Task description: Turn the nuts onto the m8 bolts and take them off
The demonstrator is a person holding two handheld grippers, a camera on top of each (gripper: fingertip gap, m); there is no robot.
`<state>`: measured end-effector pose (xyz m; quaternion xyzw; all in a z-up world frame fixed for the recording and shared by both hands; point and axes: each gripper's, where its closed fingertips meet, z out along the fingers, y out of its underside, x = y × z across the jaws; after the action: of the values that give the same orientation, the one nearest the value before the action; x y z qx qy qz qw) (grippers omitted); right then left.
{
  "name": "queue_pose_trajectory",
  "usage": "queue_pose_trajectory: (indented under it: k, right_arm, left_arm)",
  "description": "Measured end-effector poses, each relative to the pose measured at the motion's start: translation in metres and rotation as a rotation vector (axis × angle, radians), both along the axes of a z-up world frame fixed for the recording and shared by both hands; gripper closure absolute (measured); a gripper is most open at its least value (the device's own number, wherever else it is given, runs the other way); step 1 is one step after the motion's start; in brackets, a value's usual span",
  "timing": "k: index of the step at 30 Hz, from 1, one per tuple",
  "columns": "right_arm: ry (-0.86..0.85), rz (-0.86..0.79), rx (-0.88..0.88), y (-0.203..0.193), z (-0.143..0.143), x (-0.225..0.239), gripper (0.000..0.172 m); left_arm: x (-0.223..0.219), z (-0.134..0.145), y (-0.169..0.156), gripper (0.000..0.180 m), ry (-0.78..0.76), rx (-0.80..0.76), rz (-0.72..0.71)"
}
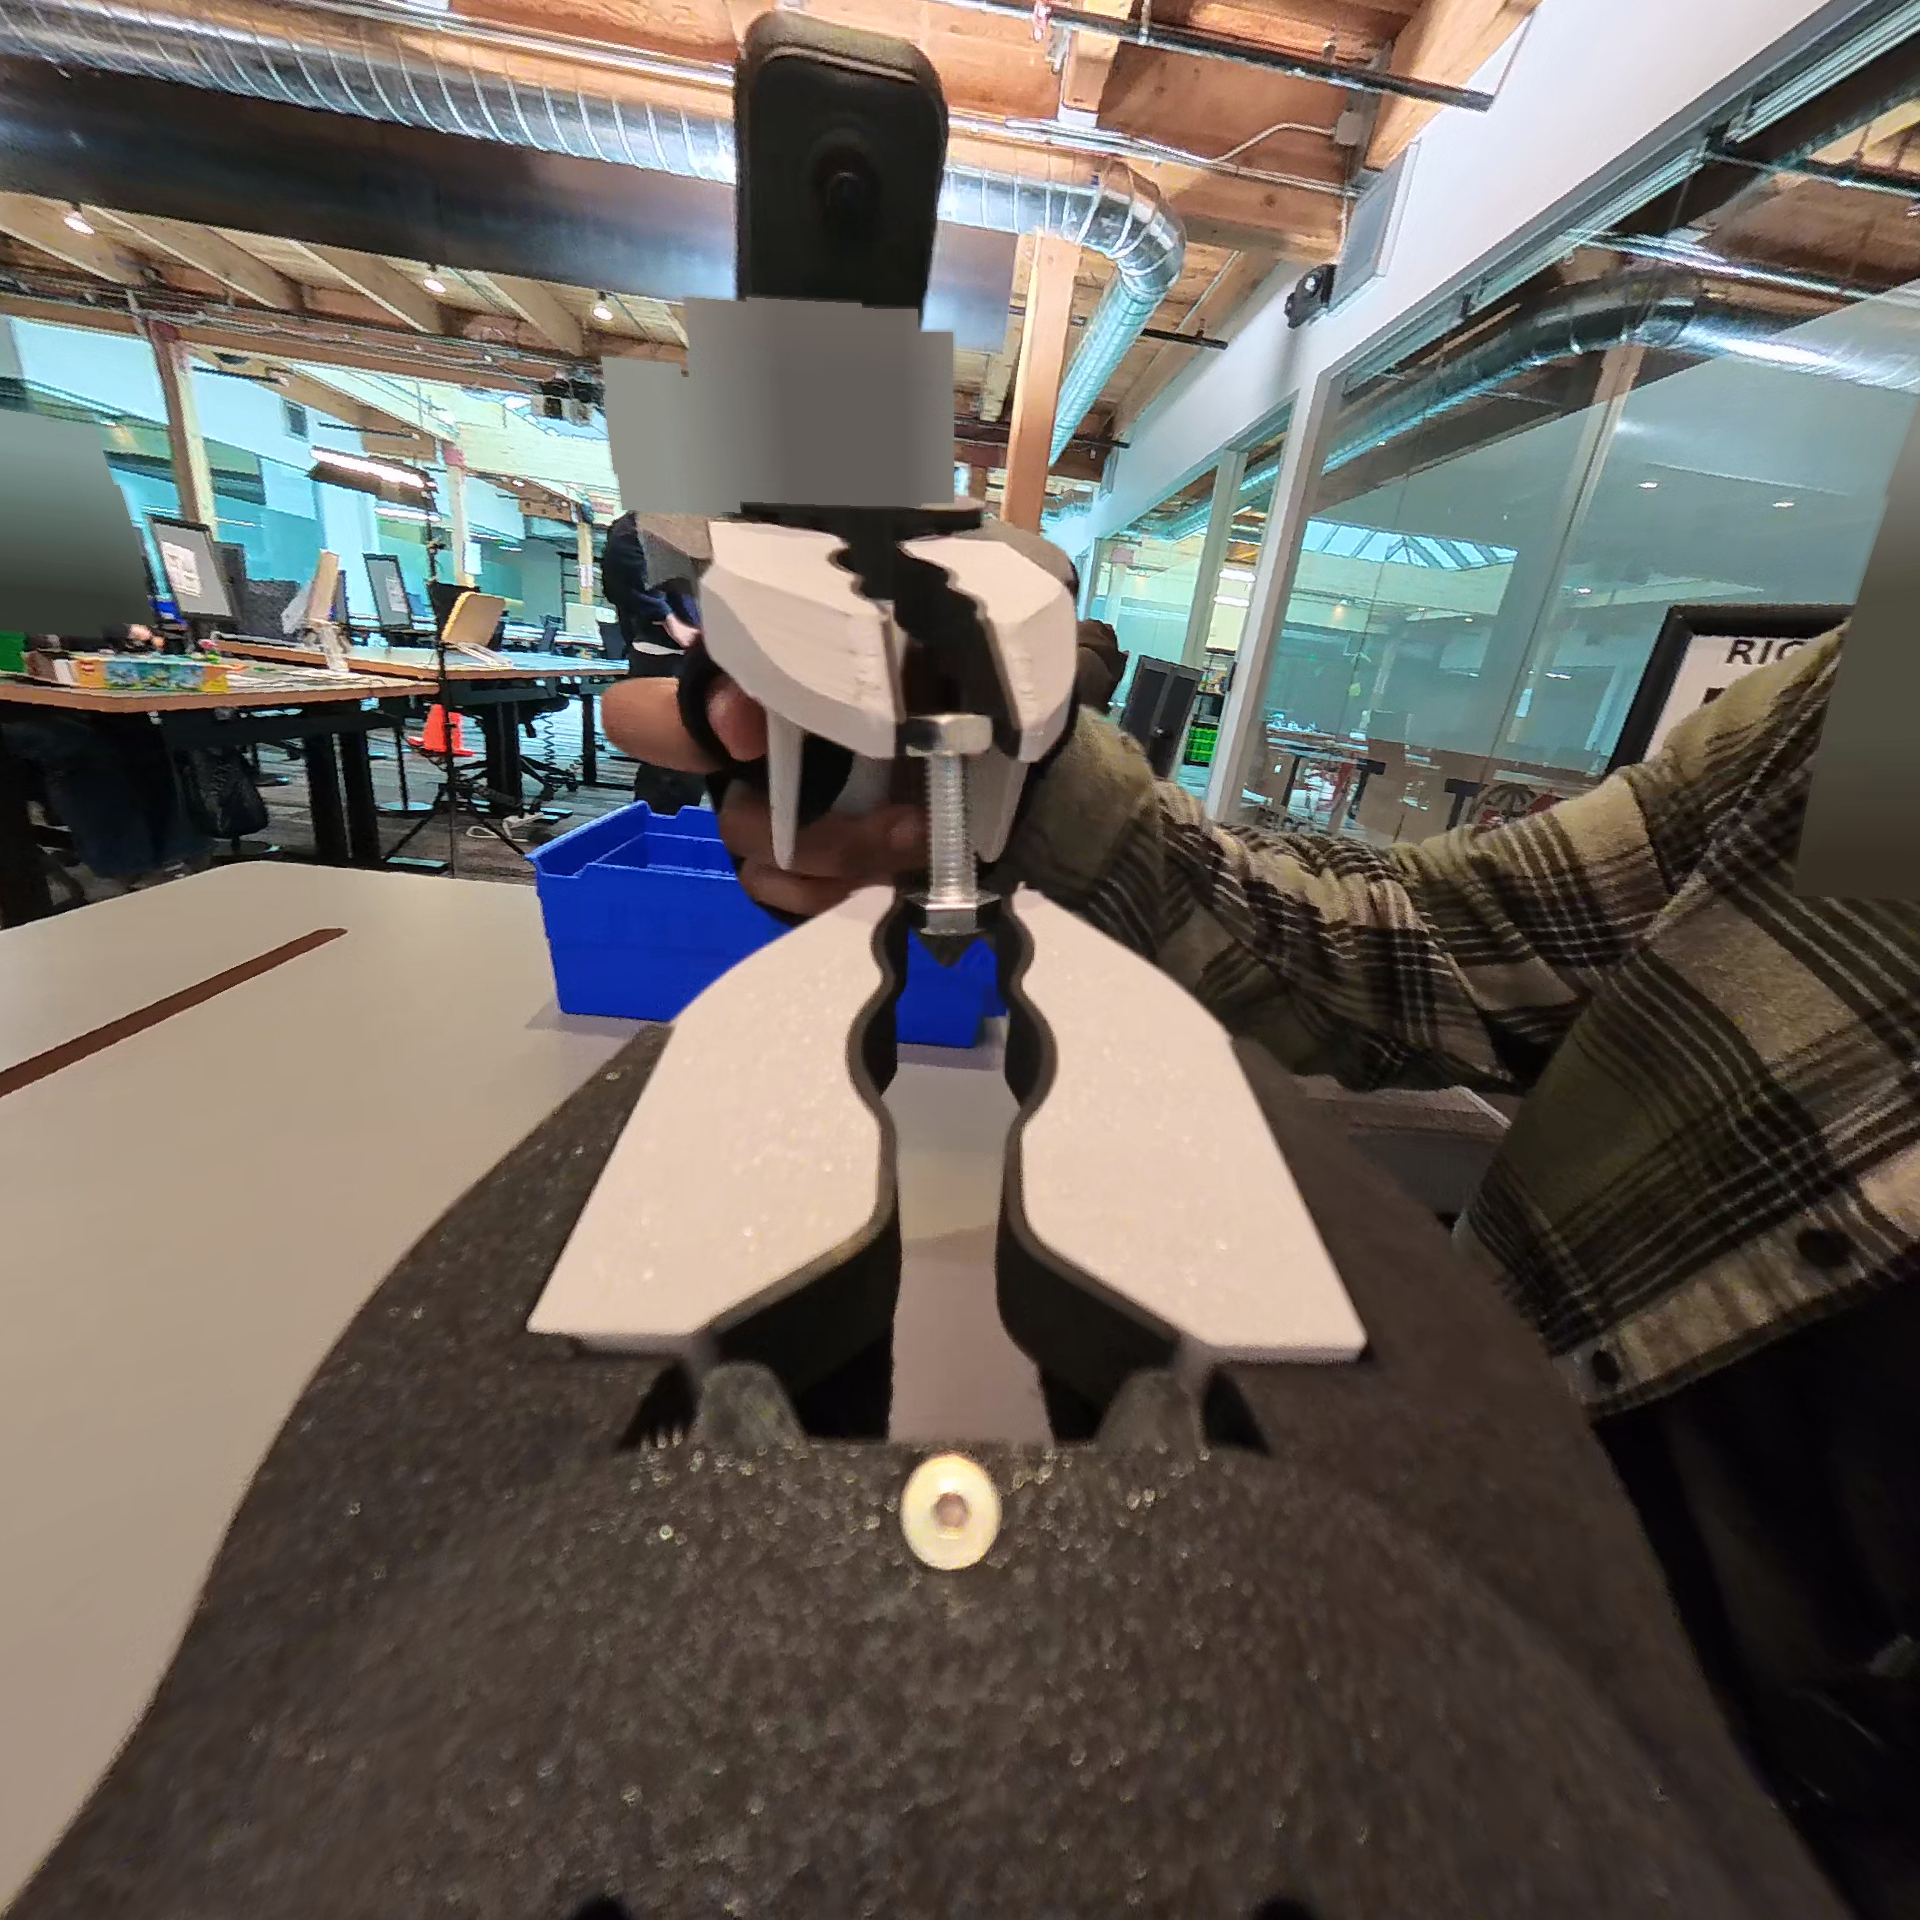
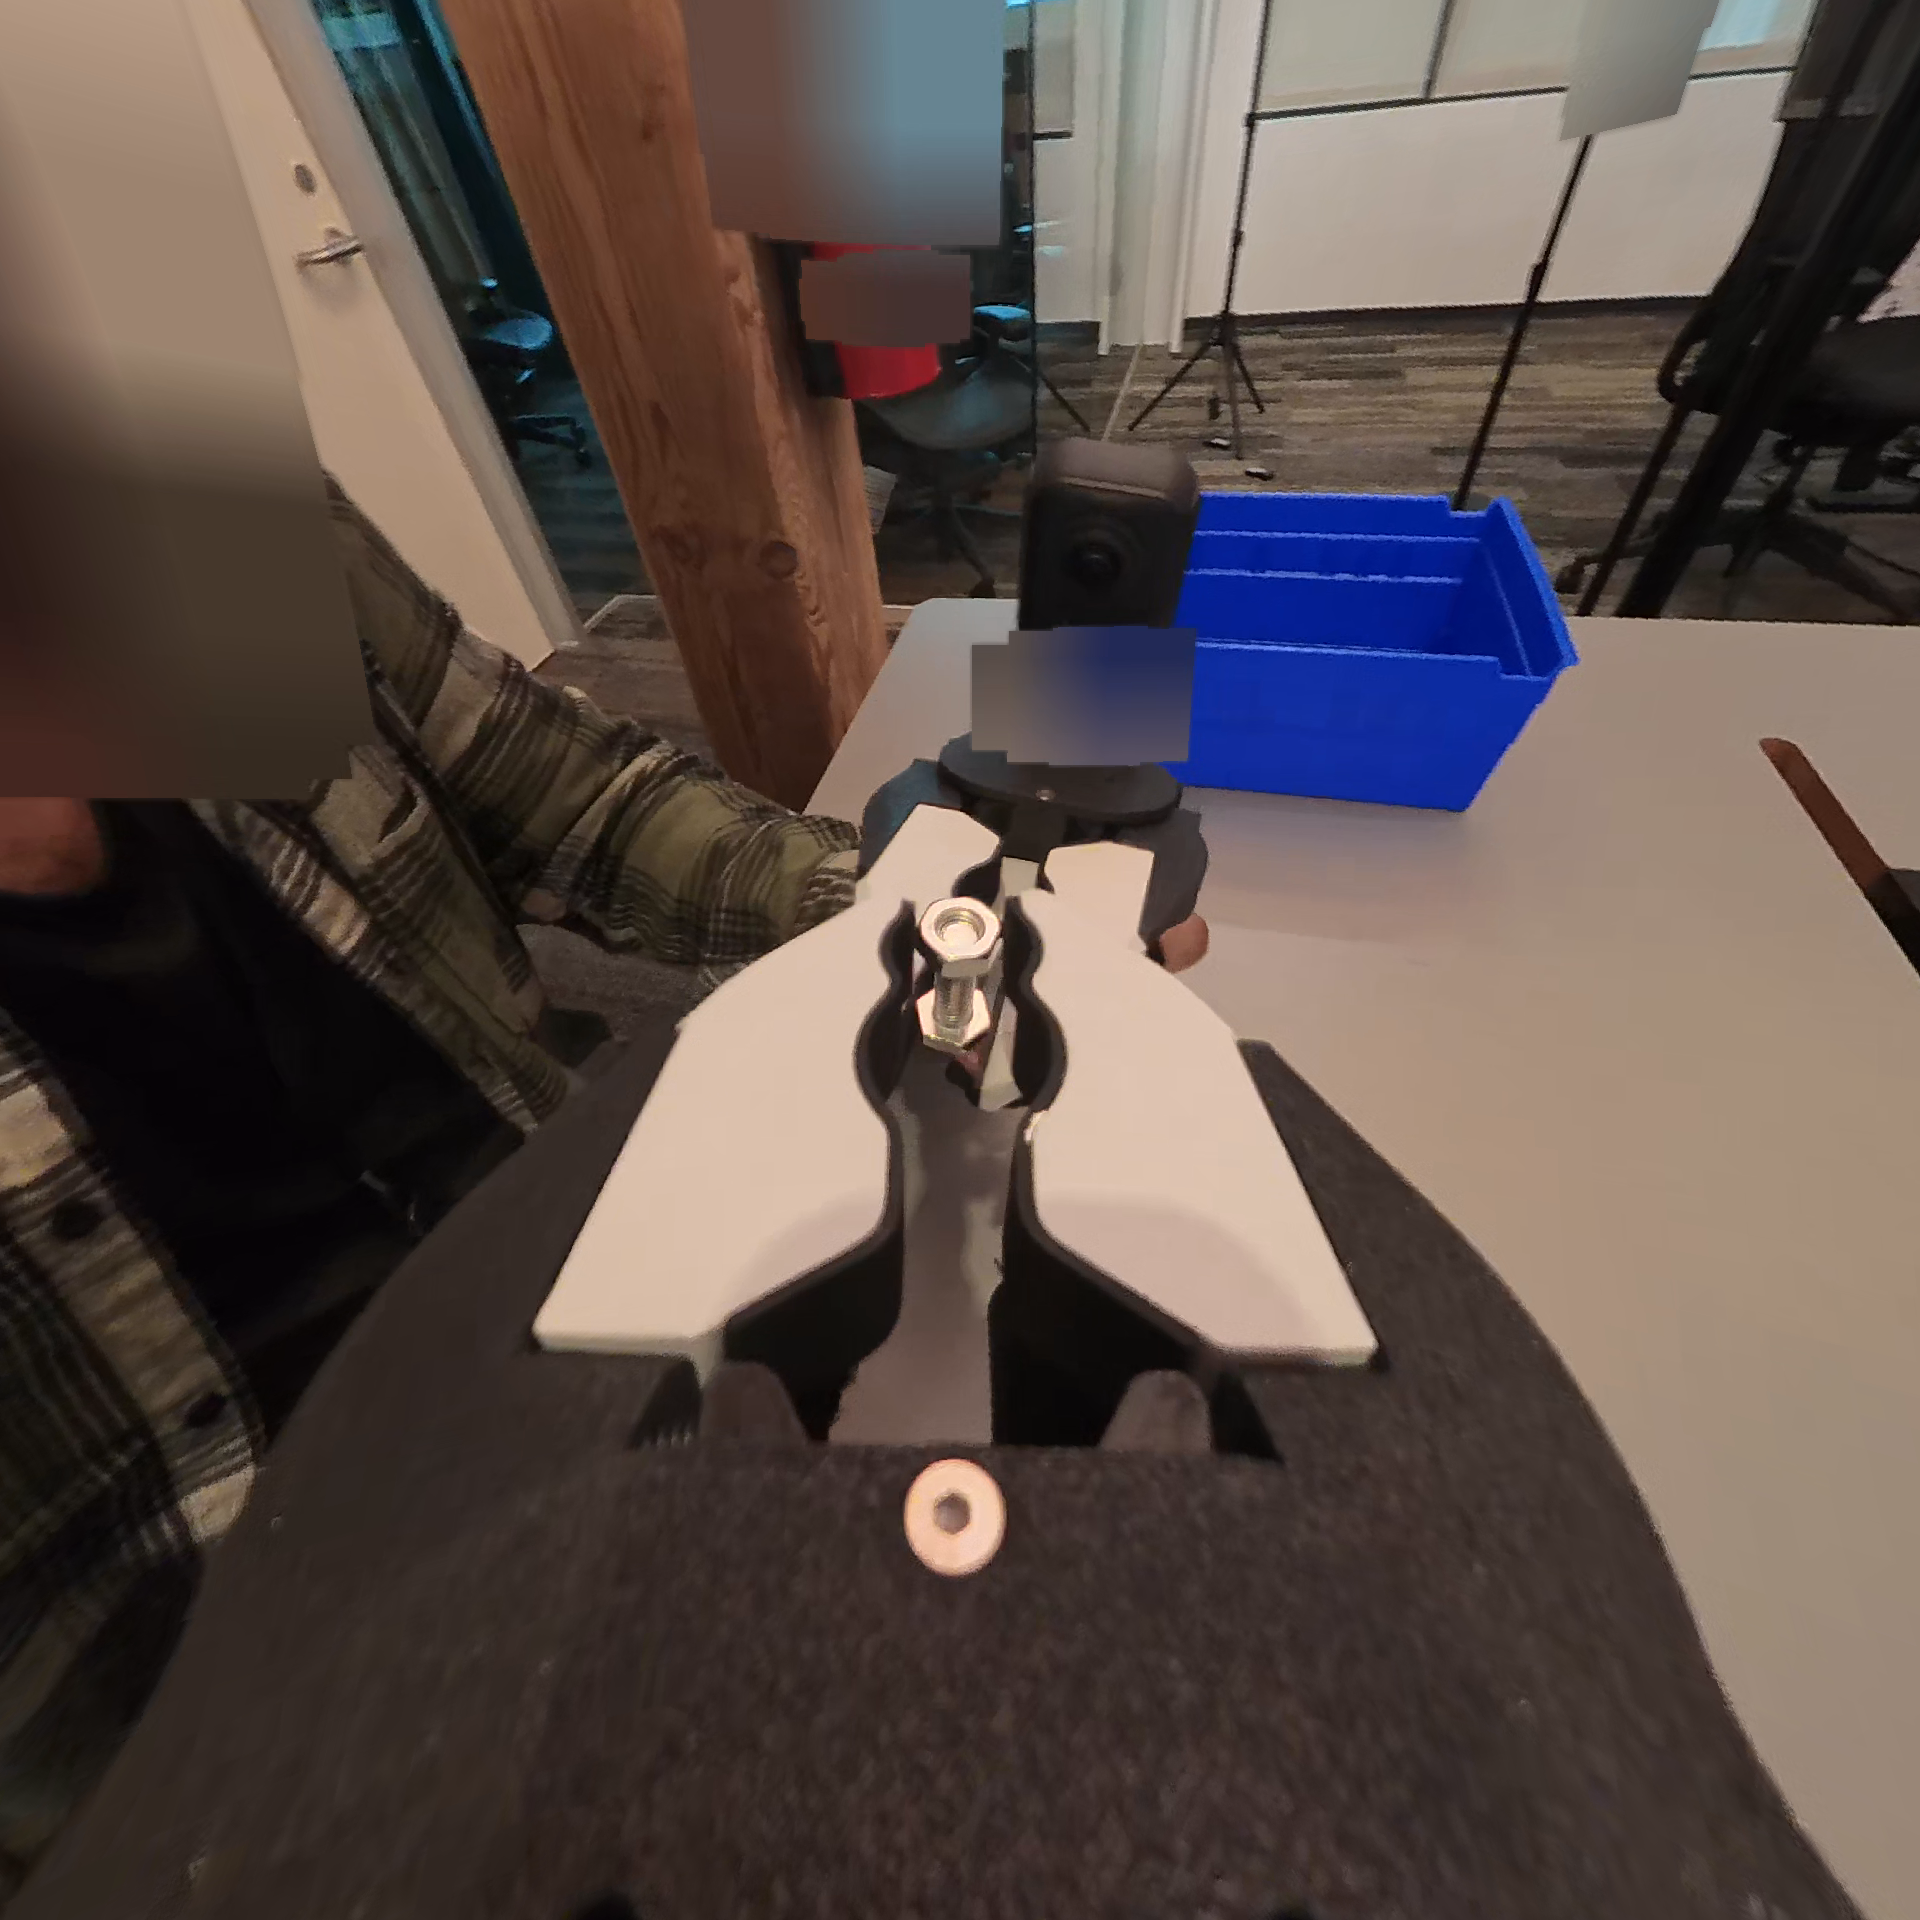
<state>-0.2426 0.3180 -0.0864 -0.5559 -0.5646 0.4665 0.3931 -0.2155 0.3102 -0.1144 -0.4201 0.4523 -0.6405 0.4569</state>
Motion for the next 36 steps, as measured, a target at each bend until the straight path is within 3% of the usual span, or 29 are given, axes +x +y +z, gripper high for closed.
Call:
queue_pose_trajectory:
  k: [5,10,22,31,36]
  right_arm:
    - [-0.030,0.110,0.028,-0.008,-0.003,0.003,0.156]
    - [-0.088,-0.021,0.067,0.011,-0.009,0.007,0.131]
    - [-0.013,-0.104,0.030,0.013,0.003,0.011,0.110]
    - [-0.030,-0.212,0.049,0.034,-0.001,0.019,0.109]
    - [-0.001,-0.186,0.037,0.026,0.006,0.017,0.109]
  left_arm:
    - [0.004,-0.003,-0.009,0.165,0.015,0.003,-0.057]
    - [0.001,0.000,-0.005,0.165,-0.002,-0.007,-0.046]
    - [0.001,-0.001,0.000,0.165,0.000,-0.013,-0.011]
    - [0.001,0.000,-0.001,0.165,-0.002,-0.005,-0.010]
    - [0.001,0.000,0.000,0.165,-0.001,-0.004,0.001]
